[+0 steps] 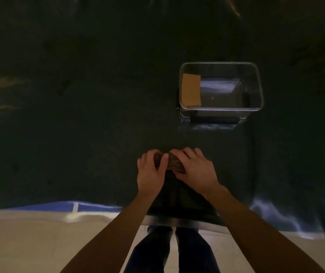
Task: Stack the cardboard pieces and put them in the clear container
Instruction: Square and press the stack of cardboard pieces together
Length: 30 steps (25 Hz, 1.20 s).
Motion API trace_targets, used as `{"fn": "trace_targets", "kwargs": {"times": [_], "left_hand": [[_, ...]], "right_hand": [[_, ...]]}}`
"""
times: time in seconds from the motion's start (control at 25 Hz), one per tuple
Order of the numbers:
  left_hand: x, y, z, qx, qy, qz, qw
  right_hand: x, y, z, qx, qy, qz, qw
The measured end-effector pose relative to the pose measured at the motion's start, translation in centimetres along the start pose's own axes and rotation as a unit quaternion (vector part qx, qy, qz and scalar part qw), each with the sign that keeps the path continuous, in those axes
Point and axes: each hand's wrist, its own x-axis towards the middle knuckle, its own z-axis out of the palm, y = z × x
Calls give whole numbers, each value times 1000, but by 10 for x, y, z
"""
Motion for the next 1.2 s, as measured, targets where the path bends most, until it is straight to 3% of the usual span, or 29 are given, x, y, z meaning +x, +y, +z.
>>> {"fn": "trace_targets", "kwargs": {"times": [0.16, 0.28, 0.36, 0.52, 0.72, 0.8, 0.84, 0.92, 1.04, 1.2], "left_hand": [[-10, -2, 5, -26, -13, 24, 999], [-4, -16, -14, -186, 2, -46, 982], [0, -24, -23, -311, 40, -106, 944], [-20, -16, -8, -360, -101, -135, 917], [-10, -15, -7, -448, -115, -164, 871], [-6, -14, -9, -424, -157, -144, 880], [-4, -14, -9, -413, -142, -132, 890], [1, -13, -6, -453, -103, -164, 871], [-1, -9, -1, -448, -142, -150, 870], [2, -9, -1, -420, -77, -143, 893]], "right_hand": [[-7, -10, 6, -7, -8, 23, 1000], [-4, -10, 3, -11, -5, 26, 1000], [0, -9, 1, -8, -7, 17, 1000], [0, -9, 3, -32, -11, 15, 999], [2, -7, 0, -39, -26, 11, 999], [2, -9, 0, -38, -27, 15, 999], [2, -10, 0, -43, -27, 17, 999], [2, -10, 1, -49, -21, 21, 998], [2, -10, 1, -48, -14, 18, 999], [2, -10, 3, -49, -3, 26, 998]]}}
